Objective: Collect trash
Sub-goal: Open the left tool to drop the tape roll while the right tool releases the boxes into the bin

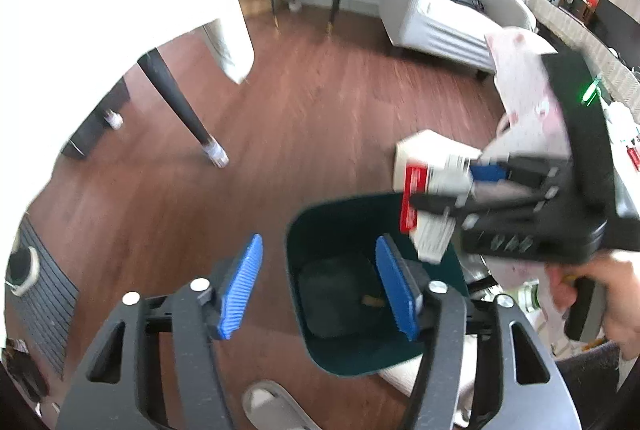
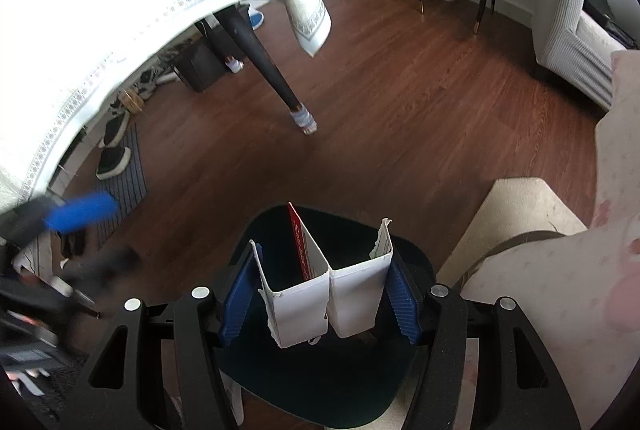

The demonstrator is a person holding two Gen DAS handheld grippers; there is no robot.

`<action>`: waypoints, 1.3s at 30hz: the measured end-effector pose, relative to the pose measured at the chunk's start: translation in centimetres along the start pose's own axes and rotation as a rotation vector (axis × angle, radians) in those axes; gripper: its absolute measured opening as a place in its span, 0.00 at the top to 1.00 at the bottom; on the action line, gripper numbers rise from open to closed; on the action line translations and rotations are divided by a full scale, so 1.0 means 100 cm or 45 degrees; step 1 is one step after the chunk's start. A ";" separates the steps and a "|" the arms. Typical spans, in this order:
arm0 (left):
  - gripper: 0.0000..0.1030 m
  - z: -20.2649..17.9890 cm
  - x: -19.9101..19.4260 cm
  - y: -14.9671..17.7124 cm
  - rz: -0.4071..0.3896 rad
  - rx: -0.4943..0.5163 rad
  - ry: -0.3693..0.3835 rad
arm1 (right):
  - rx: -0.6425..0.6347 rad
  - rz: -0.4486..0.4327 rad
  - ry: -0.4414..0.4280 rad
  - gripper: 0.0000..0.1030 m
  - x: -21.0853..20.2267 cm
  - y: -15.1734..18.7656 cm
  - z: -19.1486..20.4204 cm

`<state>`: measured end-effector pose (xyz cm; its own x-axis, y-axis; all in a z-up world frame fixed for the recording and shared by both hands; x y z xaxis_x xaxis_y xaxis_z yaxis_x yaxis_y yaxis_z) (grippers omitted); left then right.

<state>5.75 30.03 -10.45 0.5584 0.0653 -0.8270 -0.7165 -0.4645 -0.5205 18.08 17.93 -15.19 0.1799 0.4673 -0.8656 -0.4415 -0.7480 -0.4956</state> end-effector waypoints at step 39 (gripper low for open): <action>0.61 -0.059 -0.099 -0.047 -0.355 -0.034 0.146 | -0.169 0.146 -0.015 0.27 -0.003 0.046 0.042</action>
<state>6.05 26.32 1.46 0.7768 0.0943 -0.6226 -0.5184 -0.4656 -0.7173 12.33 16.29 -16.97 0.1244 0.3803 -0.9165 -0.3381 -0.8521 -0.3995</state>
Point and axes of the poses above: each gripper's, at about its wrist camera, not at the fingertips, and x roughly the way its jaws point, z to its left, y to its underside, the point moved 2 cm from there along x, roughly the way its jaws point, and after that the axes turned 14 degrees about -x, right-handed, at the moved point
